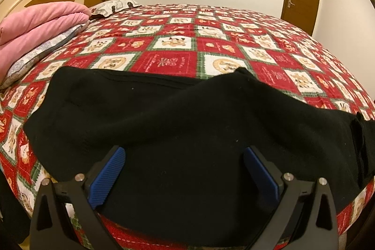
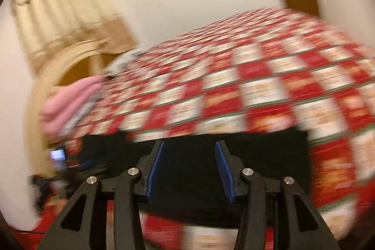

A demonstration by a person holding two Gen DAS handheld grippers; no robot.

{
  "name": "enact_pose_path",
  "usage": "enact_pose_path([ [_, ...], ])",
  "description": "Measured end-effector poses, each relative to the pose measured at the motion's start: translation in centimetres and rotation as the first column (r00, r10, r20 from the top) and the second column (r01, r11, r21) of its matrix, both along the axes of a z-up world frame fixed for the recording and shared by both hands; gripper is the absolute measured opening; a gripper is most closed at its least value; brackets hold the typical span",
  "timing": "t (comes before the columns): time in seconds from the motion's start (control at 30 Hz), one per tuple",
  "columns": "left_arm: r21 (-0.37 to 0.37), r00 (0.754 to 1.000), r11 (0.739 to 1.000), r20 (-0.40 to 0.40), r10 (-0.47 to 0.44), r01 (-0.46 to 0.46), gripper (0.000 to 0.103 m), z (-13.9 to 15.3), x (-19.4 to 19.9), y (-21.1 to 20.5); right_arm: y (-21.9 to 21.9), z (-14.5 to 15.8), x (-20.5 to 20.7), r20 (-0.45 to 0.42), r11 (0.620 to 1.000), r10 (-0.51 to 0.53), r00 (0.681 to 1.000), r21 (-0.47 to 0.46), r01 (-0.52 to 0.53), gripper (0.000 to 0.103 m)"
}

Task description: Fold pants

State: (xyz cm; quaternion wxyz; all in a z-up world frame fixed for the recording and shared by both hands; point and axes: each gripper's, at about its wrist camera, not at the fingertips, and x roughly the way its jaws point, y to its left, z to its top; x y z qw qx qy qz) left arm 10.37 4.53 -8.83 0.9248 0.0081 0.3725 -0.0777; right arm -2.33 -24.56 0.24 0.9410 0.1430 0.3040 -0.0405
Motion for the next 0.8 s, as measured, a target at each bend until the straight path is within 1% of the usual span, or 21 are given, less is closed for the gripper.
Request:
enact_pose_path([
  [0.03,-0.028,1.000,1.000,0.001,-0.004,0.004,0.103,0.4,-0.2,-0.1,-1.3,-0.2,-0.7,-0.016,0.999,-0.043,0.999,-0.031,0.042,0.046],
  [0.1,-0.088,0.999,0.995,0.005,-0.044,0.045,0.102,1.2,-0.5,-0.5,-2.7,-1.1,-1.5,-0.038,0.994,-0.101,0.994,-0.040,0.100,0.046],
  [0.13,-0.119,0.996,0.989,0.011,-0.084,0.085,0.102,1.8,-0.8,-1.2,-3.3,-1.6,-1.6,-0.048,0.993,-0.113,0.992,-0.034,0.111,0.046],
  [0.2,-0.140,0.988,0.978,0.017,-0.155,0.155,0.102,2.8,-1.3,-2.8,-3.9,-3.0,-1.9,-0.081,0.993,-0.115,0.990,-0.015,0.114,0.046],
  [0.23,-0.143,0.979,0.969,0.016,-0.201,0.202,0.102,3.3,-1.6,-4.1,-3.9,-3.5,-2.0,-0.086,0.994,-0.105,0.991,0.006,0.106,0.046],
  [0.3,-0.141,0.960,0.950,0.014,-0.281,0.280,0.102,3.7,-2.1,-6.4,-2.6,-4.2,-1.6,-0.074,0.997,-0.032,0.997,0.071,0.037,0.046],
  [0.37,-0.127,0.939,0.931,0.012,-0.344,0.343,0.102,3.9,-2.5,-9.3,-0.7,-4.5,-1.0,-0.084,0.997,0.041,0.996,0.062,-0.036,0.046],
  [0.4,-0.127,0.935,0.927,0.009,-0.355,0.353,0.102,3.9,-2.7,-10.1,0.3,-4.6,-0.7,-0.092,0.997,0.071,0.993,0.047,-0.067,0.046],
  [0.47,-0.137,0.921,0.913,-0.005,-0.389,0.385,0.102,4.0,-2.9,-12.2,2.2,-4.9,-0.7,-0.093,0.993,0.113,0.989,-0.007,-0.115,0.046],
  [0.53,-0.127,0.915,0.908,-0.011,-0.403,0.399,0.102,4.1,-3.1,-13.4,3.9,-5.5,-0.7,-0.112,0.981,0.154,0.982,-0.099,-0.166,0.046],
  [0.57,-0.115,0.913,0.907,-0.010,-0.408,0.404,0.102,4.1,-3.3,-13.6,5.0,-6.0,-0.8,-0.135,0.966,0.172,0.976,-0.171,-0.194,0.046],
  [0.6,-0.102,0.911,0.906,-0.008,-0.413,0.410,0.102,4.0,-3.5,-13.8,5.8,-6.3,-0.8,-0.144,0.951,0.189,0.971,-0.221,-0.218,0.046],
  [0.67,-0.075,0.910,0.908,-0.004,-0.414,0.413,0.102,3.8,-3.8,-13.6,6.6,-6.9,-1.0,-0.158,0.925,0.211,0.965,-0.286,-0.249,0.046],
  [0.73,-0.071,0.915,0.913,-0.018,-0.403,0.401,0.102,3.3,-3.7,-13.2,7.0,-8.1,-0.3,-0.199,0.897,0.183,0.963,-0.367,-0.246,0.046],
  [0.8,-0.088,0.919,0.918,-0.038,-0.392,0.387,0.102,2.9,-3.6,-12.7,6.6,-9.3,0.5,-0.254,0.885,0.164,0.953,-0.390,-0.256,0.046],
])
